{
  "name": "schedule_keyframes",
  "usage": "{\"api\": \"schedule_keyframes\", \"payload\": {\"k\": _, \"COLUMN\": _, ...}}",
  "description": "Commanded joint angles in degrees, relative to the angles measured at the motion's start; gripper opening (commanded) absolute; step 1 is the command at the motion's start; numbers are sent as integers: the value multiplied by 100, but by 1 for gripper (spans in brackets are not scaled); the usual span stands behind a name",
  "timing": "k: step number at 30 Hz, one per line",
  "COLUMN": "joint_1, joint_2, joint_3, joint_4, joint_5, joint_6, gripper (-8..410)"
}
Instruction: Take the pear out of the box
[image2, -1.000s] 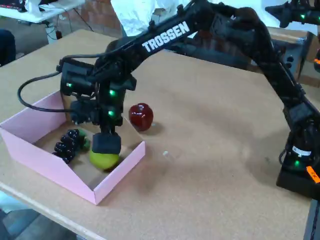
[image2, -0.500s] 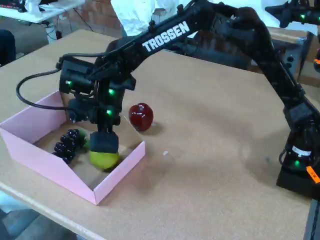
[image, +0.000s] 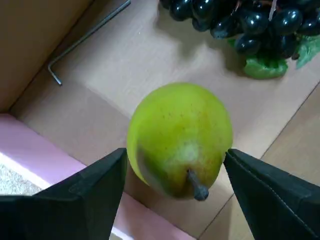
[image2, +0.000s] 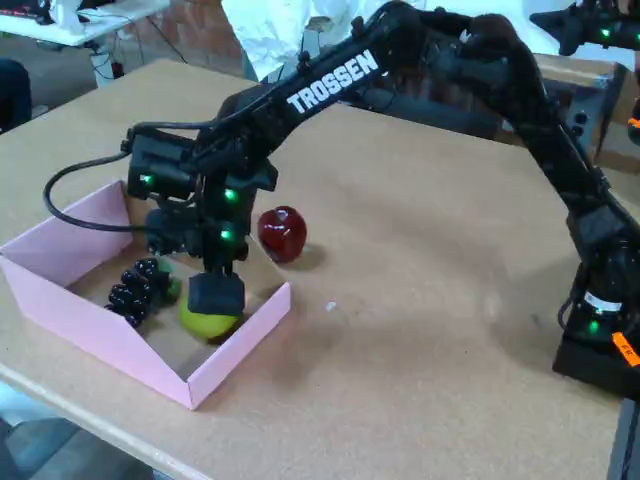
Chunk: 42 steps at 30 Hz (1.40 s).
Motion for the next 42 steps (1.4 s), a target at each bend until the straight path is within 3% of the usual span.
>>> {"api": "schedule_keyframes", "payload": {"k": 1, "joint_1": -2, "joint_2": 2, "joint_3": -20, "joint_4": 48, "joint_5": -33, "joint_6": 0, "gripper": 270}}
{"api": "schedule_keyframes", "payload": {"k": 12, "joint_1": -2, "joint_2": -2, "joint_3": -15, "joint_4": 105, "joint_5": -26, "joint_6": 0, "gripper": 263}}
{"api": "schedule_keyframes", "payload": {"k": 16, "joint_1": -2, "joint_2": -2, "joint_3": -15, "joint_4": 105, "joint_5": -24, "joint_6": 2, "gripper": 238}}
{"api": "schedule_keyframes", "payload": {"k": 26, "joint_1": -2, "joint_2": -2, "joint_3": -15, "joint_4": 129, "joint_5": -17, "joint_6": 2, "gripper": 130}}
{"api": "schedule_keyframes", "payload": {"k": 42, "joint_1": 0, "joint_2": -28, "joint_3": 90, "joint_4": -15, "joint_5": -9, "joint_6": 111, "gripper": 93}}
